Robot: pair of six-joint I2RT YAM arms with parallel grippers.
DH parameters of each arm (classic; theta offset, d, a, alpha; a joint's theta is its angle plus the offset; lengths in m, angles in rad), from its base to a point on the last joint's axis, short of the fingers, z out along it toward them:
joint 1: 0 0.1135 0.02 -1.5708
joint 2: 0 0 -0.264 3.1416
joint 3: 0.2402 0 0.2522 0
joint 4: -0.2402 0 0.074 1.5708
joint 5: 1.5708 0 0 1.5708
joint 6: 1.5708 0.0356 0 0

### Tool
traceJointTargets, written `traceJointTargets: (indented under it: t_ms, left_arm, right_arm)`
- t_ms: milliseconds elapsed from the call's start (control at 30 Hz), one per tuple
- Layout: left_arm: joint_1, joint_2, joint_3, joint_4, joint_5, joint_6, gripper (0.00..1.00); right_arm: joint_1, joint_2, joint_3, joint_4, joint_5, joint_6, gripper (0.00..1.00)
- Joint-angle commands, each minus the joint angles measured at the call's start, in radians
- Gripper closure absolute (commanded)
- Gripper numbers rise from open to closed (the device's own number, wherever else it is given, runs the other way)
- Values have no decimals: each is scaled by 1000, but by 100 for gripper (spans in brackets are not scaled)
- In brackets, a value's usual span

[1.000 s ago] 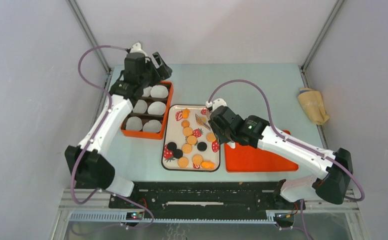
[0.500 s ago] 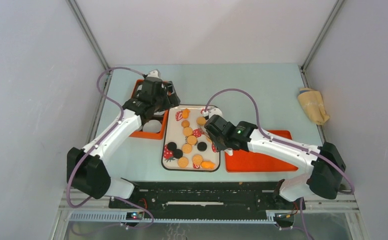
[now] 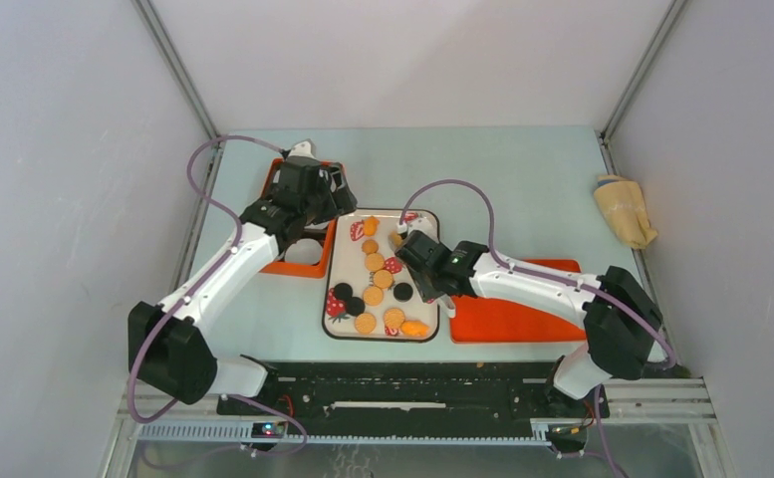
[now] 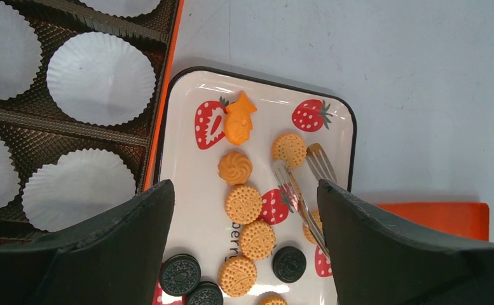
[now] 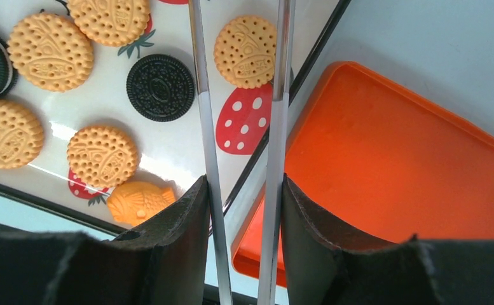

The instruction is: Pack the cookies

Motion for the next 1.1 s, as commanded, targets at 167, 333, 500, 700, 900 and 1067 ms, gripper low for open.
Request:
traceJointTargets:
  t_ms: [167,333,500,700,900,1067]
  left_arm:
    - [1,-25,-35,27,10,14,13]
    - [1,-50,-52,26,1,20,13]
    - [2,-97,-64,11,-22,32,13]
    - [3,-129,-71,-1,-41,36,14]
    - [3,-118,-67,-4,-26,37,19]
    - [3,-109,-66,-1,-15,41,31]
  right_arm:
    - [8,89,72,-24,111,54,59]
    - [8,118,90,-7,109,72,66]
    - [11,125,110,2,109,82,82]
    - [15,95,127,-5,87,81,99]
    - [18,87,132,-32,89,88,100]
    - [23,82,131,-50,112,100,100]
